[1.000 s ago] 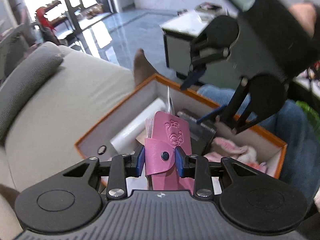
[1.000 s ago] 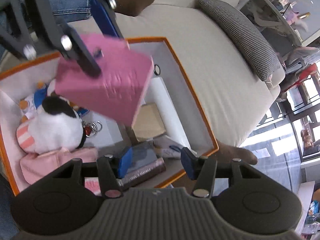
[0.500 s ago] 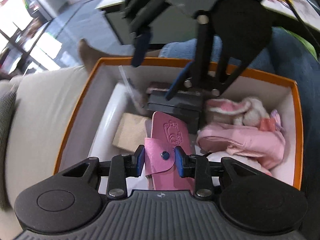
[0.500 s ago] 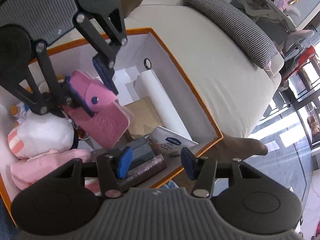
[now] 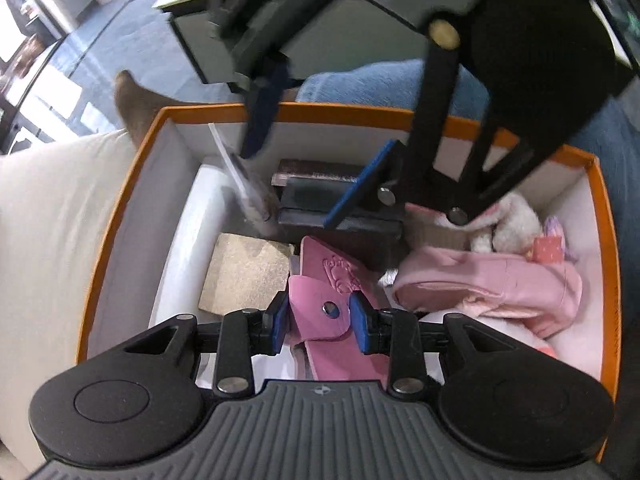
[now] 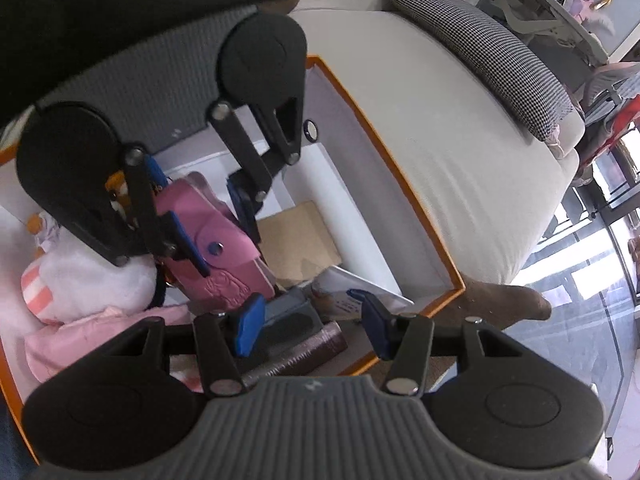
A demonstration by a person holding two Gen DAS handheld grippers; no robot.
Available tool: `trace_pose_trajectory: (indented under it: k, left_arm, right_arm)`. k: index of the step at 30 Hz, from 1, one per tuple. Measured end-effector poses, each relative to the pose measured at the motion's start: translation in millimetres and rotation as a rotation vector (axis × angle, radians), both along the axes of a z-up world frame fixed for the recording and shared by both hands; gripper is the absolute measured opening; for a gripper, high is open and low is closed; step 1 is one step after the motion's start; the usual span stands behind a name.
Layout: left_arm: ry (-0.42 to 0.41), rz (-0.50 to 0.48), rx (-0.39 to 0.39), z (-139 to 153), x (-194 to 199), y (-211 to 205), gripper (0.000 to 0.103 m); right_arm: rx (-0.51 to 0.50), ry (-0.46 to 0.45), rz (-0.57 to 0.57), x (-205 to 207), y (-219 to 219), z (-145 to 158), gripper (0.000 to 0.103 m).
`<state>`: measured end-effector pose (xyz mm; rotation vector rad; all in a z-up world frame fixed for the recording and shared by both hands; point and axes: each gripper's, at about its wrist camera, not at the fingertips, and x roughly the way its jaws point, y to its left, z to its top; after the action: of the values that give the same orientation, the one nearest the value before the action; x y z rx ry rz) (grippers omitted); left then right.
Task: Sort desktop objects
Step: 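Lower the pink wallet into the orange box and open the left gripper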
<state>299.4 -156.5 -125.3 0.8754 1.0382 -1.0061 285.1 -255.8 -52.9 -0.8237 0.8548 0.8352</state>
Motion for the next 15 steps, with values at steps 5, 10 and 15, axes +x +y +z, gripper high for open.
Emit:
trace_pose_trajectory:
  k: [5, 10, 15]
  left_arm:
    - [-0.052, 0.048, -0.011, 15, -9, 15, 0.039]
    - [0.004, 0.166, -0.007, 25, -7, 29, 0.034]
    - [0.001, 0.212, 0.033, 8, -8, 31, 0.023]
  right_arm:
    - [0.015, 0.025, 0.014, -1, 7, 1, 0.042]
    - [0.030, 0.060, 0.043, 0, 18, -2, 0.038]
    - [0.044, 0.091, 0.075, 4, 28, -9, 0.036]
